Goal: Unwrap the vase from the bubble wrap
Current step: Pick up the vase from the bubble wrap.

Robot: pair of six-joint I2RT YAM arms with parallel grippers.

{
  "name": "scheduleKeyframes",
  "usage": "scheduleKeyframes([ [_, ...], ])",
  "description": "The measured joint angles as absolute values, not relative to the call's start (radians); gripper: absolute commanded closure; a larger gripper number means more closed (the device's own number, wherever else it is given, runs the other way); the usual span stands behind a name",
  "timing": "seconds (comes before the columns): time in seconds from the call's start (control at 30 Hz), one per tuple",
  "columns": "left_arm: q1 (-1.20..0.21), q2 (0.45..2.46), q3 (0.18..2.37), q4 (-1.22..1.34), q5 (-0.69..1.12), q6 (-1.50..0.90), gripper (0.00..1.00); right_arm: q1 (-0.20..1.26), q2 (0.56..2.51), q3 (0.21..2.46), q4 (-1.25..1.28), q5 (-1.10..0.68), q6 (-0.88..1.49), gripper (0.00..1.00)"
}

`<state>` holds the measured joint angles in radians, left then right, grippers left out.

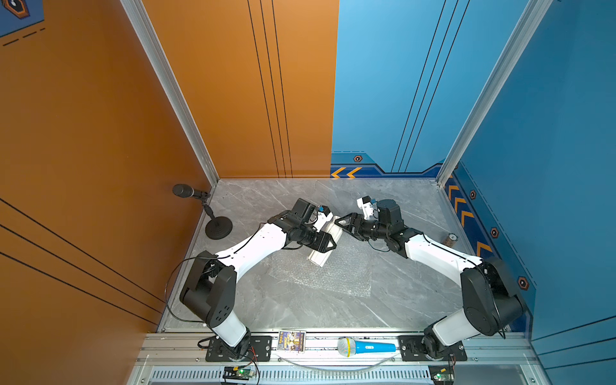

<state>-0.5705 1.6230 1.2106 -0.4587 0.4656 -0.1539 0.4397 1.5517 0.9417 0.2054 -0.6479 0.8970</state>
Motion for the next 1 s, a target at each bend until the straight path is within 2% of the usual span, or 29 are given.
scheduleKeyframes([
  [0.67,-0.571,1.617,1.210,-0.443,0.510,-0.158,0.88,0.440,1.569,0.945,0.264,-0.571,0.918,0.42],
  [0.77,-0.570,1.617,1.210,-0.439,0.513,-0.162,0.88,0.439,1.570,0.945,0.264,-0.570,0.918,0.49],
  [1.0,-0.570,1.617,1.210,-0.436,0.509,-0.165,0.87,0.440,1.571,0.945,0.262,-0.556,0.918,0.80],
])
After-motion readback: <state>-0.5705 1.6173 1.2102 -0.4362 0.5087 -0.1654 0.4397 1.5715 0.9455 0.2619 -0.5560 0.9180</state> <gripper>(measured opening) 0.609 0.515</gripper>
